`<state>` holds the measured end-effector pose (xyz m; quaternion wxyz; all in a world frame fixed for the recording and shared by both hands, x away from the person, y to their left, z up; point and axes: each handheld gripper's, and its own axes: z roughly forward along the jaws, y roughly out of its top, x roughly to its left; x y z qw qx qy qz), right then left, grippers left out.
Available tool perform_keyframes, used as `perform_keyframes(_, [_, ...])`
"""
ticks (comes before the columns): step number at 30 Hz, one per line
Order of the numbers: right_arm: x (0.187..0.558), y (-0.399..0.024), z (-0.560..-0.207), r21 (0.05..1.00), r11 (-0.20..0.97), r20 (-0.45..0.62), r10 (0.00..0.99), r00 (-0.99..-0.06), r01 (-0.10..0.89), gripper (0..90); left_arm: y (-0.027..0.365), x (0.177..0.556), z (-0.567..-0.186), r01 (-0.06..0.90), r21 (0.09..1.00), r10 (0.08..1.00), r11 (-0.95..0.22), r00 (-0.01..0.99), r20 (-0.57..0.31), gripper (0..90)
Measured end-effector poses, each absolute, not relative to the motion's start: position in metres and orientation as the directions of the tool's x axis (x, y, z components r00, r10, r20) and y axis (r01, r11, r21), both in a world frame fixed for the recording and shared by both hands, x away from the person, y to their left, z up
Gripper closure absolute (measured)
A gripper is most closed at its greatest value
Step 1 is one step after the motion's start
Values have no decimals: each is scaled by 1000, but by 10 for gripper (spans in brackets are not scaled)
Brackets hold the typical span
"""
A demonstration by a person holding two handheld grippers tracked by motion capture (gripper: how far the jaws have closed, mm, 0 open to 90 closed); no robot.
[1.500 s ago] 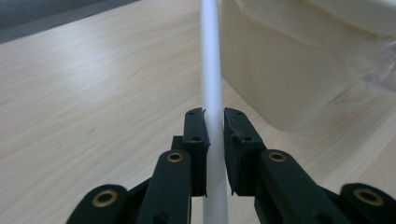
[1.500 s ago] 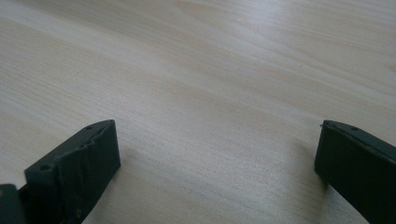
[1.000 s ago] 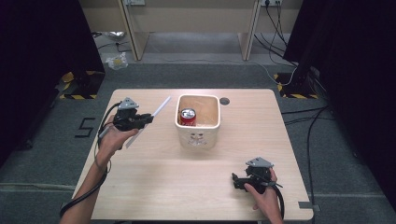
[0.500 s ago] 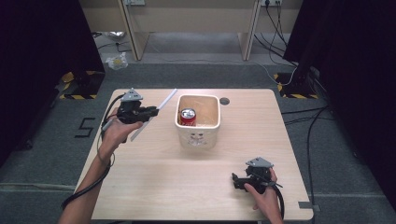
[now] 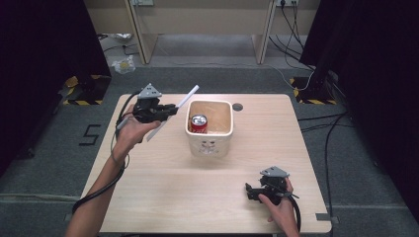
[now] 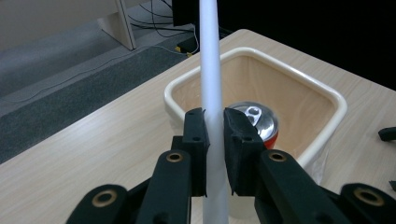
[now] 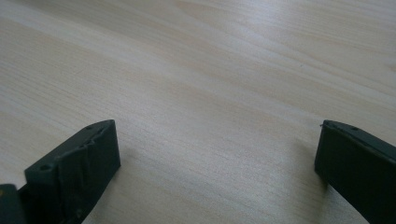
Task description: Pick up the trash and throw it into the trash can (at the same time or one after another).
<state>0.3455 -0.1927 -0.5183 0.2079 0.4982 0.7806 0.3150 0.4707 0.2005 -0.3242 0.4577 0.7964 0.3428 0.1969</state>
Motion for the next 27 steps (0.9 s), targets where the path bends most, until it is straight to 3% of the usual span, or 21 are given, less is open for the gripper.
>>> perform_keyframes(27, [345,-193,-518,697,306,-10,908,-418,648,3,143,497,-311,361,870,688,-337,725,-34,791])
